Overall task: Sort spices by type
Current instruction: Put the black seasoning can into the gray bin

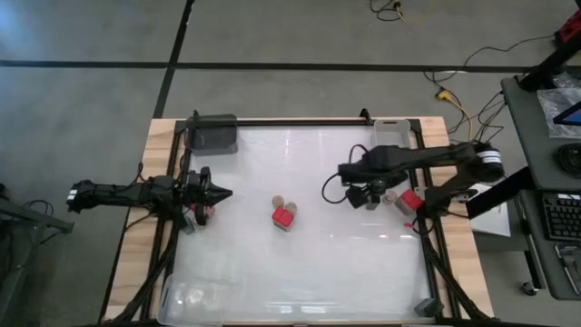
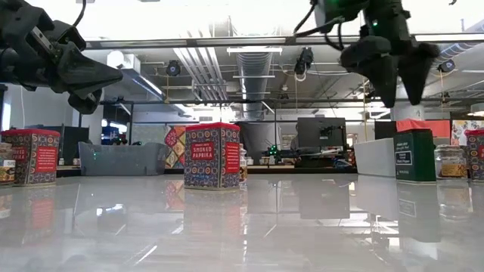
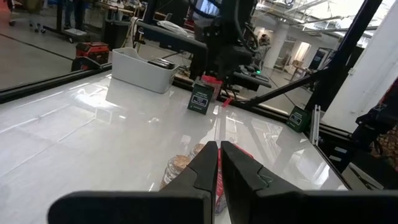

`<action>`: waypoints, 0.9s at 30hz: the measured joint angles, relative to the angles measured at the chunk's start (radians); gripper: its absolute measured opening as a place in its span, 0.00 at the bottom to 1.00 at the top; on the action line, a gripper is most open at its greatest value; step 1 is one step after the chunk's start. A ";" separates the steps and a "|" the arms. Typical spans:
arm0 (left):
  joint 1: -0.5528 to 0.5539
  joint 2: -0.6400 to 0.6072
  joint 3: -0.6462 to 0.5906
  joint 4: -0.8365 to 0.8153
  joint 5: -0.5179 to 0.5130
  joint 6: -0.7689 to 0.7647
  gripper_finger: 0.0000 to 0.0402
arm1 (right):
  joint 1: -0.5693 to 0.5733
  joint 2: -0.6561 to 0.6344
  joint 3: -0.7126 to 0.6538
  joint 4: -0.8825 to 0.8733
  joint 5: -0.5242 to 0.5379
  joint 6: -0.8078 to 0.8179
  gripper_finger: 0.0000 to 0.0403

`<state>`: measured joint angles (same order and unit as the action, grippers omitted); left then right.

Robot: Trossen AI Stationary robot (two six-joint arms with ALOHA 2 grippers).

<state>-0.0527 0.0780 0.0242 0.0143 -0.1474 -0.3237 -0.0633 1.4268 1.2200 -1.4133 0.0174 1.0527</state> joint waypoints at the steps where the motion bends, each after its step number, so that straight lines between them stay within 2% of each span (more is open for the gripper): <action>1: 0.000 0.000 0.000 0.000 0.000 0.000 0.01 | 0.006 -0.022 -0.022 0.032 0.001 0.058 0.83; 4: 0.000 -0.001 0.000 0.000 0.000 0.000 0.01 | 0.013 -0.072 -0.087 0.118 0.002 0.194 0.79; 8: 0.000 0.000 0.000 0.000 0.000 0.000 0.01 | 0.012 -0.091 -0.177 0.168 0.006 0.292 0.73; 17: 0.000 -0.001 0.000 0.000 0.000 0.000 0.01 | -0.020 -0.083 -0.249 0.256 0.009 0.311 0.62; 27: 0.000 -0.001 0.000 0.000 0.000 0.000 0.01 | -0.047 -0.083 -0.276 0.264 0.009 0.321 0.44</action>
<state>-0.0525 0.0772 0.0242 0.0143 -0.1477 -0.3234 -0.1104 1.3437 0.9440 -1.1498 0.0264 1.3735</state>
